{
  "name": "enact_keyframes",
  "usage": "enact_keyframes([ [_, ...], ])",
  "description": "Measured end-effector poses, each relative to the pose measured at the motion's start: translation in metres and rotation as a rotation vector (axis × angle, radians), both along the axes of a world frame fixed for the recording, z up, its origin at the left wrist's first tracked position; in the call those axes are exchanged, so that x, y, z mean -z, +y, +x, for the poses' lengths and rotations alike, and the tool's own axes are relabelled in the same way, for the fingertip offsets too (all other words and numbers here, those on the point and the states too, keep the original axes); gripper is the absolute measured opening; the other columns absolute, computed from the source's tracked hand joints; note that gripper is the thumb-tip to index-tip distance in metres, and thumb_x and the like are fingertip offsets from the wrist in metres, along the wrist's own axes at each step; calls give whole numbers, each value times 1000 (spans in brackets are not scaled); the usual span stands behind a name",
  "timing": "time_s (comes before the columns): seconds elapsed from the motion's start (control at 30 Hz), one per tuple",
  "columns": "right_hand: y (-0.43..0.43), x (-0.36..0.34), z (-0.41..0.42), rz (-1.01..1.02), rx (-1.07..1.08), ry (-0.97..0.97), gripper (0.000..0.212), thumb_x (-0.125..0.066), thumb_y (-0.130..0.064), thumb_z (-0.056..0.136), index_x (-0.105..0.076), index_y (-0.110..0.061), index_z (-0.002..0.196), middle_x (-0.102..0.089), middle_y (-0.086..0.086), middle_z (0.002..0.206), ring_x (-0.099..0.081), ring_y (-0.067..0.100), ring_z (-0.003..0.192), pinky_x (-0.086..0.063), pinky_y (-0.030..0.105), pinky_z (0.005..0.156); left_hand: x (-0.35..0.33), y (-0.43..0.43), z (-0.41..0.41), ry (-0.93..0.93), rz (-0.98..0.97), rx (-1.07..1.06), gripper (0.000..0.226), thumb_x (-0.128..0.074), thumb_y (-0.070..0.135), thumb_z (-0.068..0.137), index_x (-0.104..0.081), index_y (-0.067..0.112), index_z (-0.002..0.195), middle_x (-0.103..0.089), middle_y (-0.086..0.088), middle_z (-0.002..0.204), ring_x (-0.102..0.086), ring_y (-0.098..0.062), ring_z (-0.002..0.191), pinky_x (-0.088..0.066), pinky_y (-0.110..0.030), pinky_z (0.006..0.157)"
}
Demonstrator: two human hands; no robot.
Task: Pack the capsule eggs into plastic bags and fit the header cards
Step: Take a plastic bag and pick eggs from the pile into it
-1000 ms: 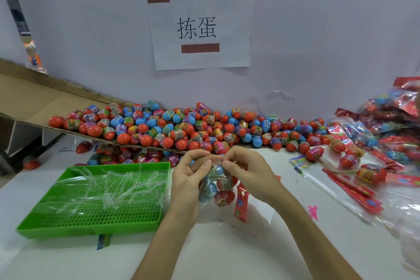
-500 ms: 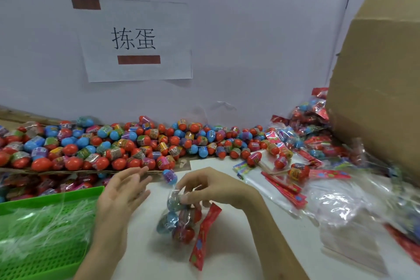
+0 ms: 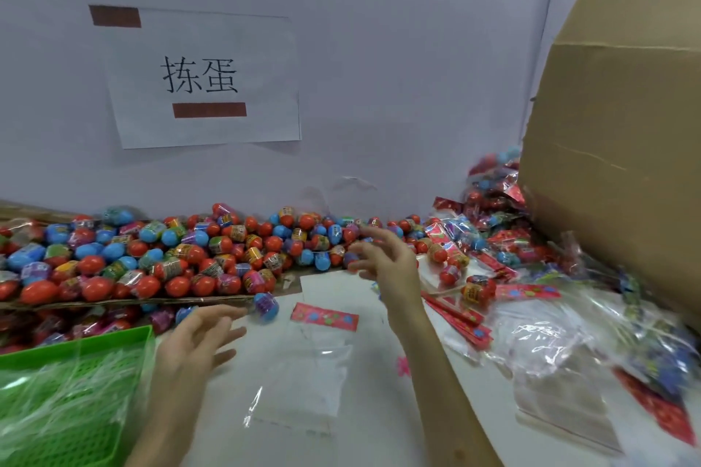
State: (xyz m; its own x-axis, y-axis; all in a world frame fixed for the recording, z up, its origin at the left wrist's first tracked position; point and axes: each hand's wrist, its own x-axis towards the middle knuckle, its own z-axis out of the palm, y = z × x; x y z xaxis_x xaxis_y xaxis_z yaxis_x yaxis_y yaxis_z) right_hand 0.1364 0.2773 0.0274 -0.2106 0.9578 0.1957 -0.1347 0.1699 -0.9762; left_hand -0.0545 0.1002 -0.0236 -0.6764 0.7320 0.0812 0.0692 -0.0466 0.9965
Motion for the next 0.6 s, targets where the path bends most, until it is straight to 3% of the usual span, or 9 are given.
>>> enact_keyframes([
  [0.13, -15, 16, -20, 230, -191, -524, 19, -57, -11, 100, -74, -20, 100, -72, -9, 90, -68, 3, 74, -48, 13, 64, -3, -2, 17, 343, -152, 87, 26, -70, 11, 96, -75, 35, 100, -76, 15, 103, -71, -7, 101, -55, -36, 89],
  [0.23, -23, 27, -30, 317, -327, -750, 15, -66, -20, 96, -74, -27, 106, -64, -16, 110, -59, -2, 93, -43, 11, 77, 1, -2, 21, 676, -302, 205, 33, -72, 23, 95, -68, 39, 123, -65, 18, 134, -57, -4, 124, -41, -29, 111],
  [0.27, -23, 29, -32, 316, -365, -815, 18, -70, -26, 93, -72, -30, 111, -60, -15, 118, -56, -1, 99, -43, 12, 83, 3, -2, 21, 777, -345, 256, 39, -70, 29, 96, -63, 39, 133, -57, 20, 144, -49, -2, 133, -33, -26, 116],
  [0.37, -21, 35, -34, 341, -463, -1078, 41, -77, -43, 85, -66, -36, 123, -51, -9, 131, -47, 12, 117, -44, 32, 103, 9, 1, 20, 932, -489, 339, 49, -59, 45, 100, -48, 43, 148, -35, 25, 160, -27, 1, 149, -20, -27, 122],
  [0.6, -20, 43, -42, 397, -395, -1058, 17, -79, -39, 84, -72, -38, 100, -54, -14, 108, -49, 9, 103, -47, 37, 98, 13, 4, 15, 916, -536, 257, 58, -56, 48, 102, -40, 35, 156, -32, 17, 164, -25, -5, 151, -18, -28, 121],
])
